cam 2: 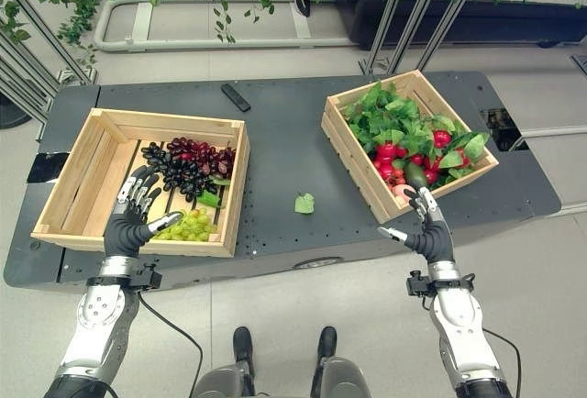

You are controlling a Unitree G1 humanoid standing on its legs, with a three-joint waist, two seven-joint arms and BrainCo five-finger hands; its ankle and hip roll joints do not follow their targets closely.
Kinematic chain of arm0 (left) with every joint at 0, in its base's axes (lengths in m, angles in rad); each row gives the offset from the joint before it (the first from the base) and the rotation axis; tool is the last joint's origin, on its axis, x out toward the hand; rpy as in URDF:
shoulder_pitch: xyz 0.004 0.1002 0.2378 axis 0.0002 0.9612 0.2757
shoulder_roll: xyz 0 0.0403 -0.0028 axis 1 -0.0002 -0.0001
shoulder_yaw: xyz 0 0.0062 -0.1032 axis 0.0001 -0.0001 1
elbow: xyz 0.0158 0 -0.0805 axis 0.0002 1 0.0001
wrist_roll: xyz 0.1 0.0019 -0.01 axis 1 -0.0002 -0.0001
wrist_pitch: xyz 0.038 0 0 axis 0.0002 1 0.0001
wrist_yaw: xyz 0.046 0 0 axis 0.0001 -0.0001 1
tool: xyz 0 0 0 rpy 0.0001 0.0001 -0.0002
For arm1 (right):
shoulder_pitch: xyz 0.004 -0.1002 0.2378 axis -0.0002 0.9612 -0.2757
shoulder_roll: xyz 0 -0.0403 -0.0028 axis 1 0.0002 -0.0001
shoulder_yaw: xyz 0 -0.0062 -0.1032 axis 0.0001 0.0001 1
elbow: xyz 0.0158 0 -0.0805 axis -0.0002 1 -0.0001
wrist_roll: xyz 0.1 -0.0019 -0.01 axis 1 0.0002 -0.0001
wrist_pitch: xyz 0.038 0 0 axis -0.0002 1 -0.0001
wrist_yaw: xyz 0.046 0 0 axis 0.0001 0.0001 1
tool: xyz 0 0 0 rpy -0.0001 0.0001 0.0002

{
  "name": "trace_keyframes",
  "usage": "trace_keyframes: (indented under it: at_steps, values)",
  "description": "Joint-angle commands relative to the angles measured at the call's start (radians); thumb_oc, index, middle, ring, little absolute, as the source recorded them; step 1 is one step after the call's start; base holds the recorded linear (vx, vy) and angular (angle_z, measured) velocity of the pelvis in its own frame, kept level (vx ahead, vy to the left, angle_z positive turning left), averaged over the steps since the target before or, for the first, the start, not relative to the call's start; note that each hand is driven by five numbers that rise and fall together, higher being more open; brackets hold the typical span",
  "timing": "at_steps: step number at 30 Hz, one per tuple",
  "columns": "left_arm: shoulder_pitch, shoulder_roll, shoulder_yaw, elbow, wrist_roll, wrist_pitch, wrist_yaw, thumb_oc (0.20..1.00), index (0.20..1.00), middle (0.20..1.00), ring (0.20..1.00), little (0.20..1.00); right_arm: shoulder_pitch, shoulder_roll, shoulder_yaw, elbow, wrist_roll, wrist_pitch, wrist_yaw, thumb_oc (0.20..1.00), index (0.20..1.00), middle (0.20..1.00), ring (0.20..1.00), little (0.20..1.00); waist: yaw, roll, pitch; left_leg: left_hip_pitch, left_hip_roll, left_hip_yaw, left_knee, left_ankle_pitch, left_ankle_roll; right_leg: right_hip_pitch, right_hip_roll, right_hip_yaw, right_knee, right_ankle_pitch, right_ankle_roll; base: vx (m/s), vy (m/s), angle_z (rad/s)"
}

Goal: Pick up the fruits from the basket on one side to the basket on the other side

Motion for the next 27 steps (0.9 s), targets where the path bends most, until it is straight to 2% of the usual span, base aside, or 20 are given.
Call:
trace_keyframes:
  at_steps: [1,5,7,8,9,10,11,12,17,21,23,27]
  values:
    - [-0.036,0.014,0.028,0.071,0.082,-0.03,0.036,1.0,1.0,1.0,1.0,1.0,-0.024,0.003,0.009,0.054,-0.016,-0.017,-0.026,1.0,1.0,1.0,1.0,1.0,0.012,-0.003,-0.024,0.014,0.004,-0.005,0.004,-0.048,-0.004,-0.001,-0.069,0.027,0.097,0.016,0.099,0.0,0.0,0.0]
    - [-0.048,0.01,0.01,0.191,0.124,-0.017,0.064,1.0,1.0,1.0,1.0,1.0,-0.032,0.02,0.031,0.164,-0.008,-0.014,-0.039,1.0,1.0,1.0,1.0,1.0,0.01,-0.001,-0.026,0.023,0.005,-0.003,0.003,-0.048,-0.006,0.006,-0.069,0.024,0.093,0.015,0.099,0.01,0.006,-0.01]
    - [-0.078,0.007,-0.027,0.385,0.187,0.009,0.102,1.0,1.0,1.0,1.0,1.0,-0.05,0.052,0.05,0.296,0.045,-0.007,-0.04,1.0,1.0,1.0,1.0,1.0,0.006,0.002,-0.026,0.029,0.009,0.0,0.007,-0.05,-0.009,0.008,-0.067,0.025,0.092,0.013,0.096,0.0,0.0,0.0]
    - [-0.081,0.007,-0.028,0.388,0.188,0.007,0.103,1.0,1.0,1.0,1.0,1.0,-0.051,0.052,0.05,0.298,0.046,-0.008,-0.04,1.0,1.0,1.0,1.0,1.0,0.007,0.002,-0.025,0.029,0.009,0.0,0.007,-0.05,-0.009,0.008,-0.067,0.025,0.092,0.013,0.096,0.0,0.0,0.0]
    - [-0.1,-0.003,-0.05,0.533,0.208,0.022,0.111,1.0,1.0,1.0,1.0,1.0,-0.064,0.072,0.064,0.394,0.072,-0.001,-0.037,1.0,1.0,1.0,1.0,1.0,0.002,0.003,-0.029,0.034,0.011,0.004,0.009,-0.051,-0.01,0.01,-0.064,0.027,0.088,0.013,0.095,0.0,0.0,0.0]
    - [-0.103,-0.003,-0.051,0.537,0.209,0.019,0.112,1.0,1.0,1.0,1.0,1.0,-0.066,0.072,0.064,0.397,0.073,-0.002,-0.037,1.0,1.0,1.0,1.0,1.0,0.003,0.003,-0.028,0.035,0.011,0.004,0.009,-0.051,-0.011,0.01,-0.064,0.027,0.088,0.012,0.095,0.0,0.0,0.0]
    - [-0.118,-0.026,-0.059,0.66,0.184,0.041,0.098,1.0,1.0,1.0,1.0,1.0,-0.073,0.084,0.074,0.501,0.086,0.009,-0.034,1.0,1.0,1.0,1.0,1.0,0.0,0.005,-0.032,0.041,0.013,0.007,0.011,-0.054,-0.012,0.015,-0.061,0.03,0.083,0.009,0.093,0.0,0.0,0.0]
    - [-0.12,-0.026,-0.06,0.663,0.183,0.04,0.097,1.0,1.0,1.0,1.0,1.0,-0.075,0.084,0.074,0.503,0.086,0.008,-0.034,1.0,1.0,1.0,1.0,1.0,0.0,0.005,-0.031,0.041,0.013,0.007,0.011,-0.054,-0.012,0.016,-0.061,0.03,0.082,0.009,0.093,0.0,0.0,0.0]
    - [-0.136,-0.06,-0.071,0.888,0.189,0.071,0.064,1.0,1.0,1.0,1.0,1.0,-0.085,0.1,0.095,0.692,0.078,0.039,-0.016,1.0,1.0,1.0,1.0,1.0,-0.006,0.009,-0.043,0.053,0.014,0.011,0.008,-0.055,-0.016,0.027,-0.056,0.032,0.071,0.005,0.09,0.01,-0.001,-0.02]
    - [-0.14,-0.099,-0.049,1.076,0.19,0.138,0.033,1.0,1.0,1.0,1.0,1.0,-0.091,0.124,0.108,0.811,0.082,0.065,-0.002,1.0,1.0,1.0,1.0,1.0,-0.009,0.011,-0.053,0.061,0.015,0.014,0.005,-0.056,-0.018,0.036,-0.053,0.031,0.061,0.001,0.086,0.01,-0.002,-0.04]
    - [-0.13,-0.113,-0.054,1.113,0.228,0.161,0.023,1.0,1.0,1.0,1.0,1.0,-0.097,0.126,0.114,0.831,0.075,0.079,-0.003,1.0,1.0,1.0,1.0,1.0,-0.011,0.014,-0.059,0.065,0.014,0.014,0.005,-0.057,-0.018,0.04,-0.049,0.034,0.056,-0.001,0.084,0.03,-0.007,-0.01]
    - [-0.117,-0.125,-0.06,1.113,0.236,0.159,0.015,1.0,1.0,1.0,1.0,1.0,-0.096,0.128,0.111,0.852,0.077,0.082,-0.003,1.0,1.0,1.0,1.0,1.0,-0.01,0.018,-0.064,0.07,0.016,0.013,0.006,-0.059,-0.018,0.043,-0.048,0.034,0.061,-0.004,0.084,0.01,-0.001,0.0]
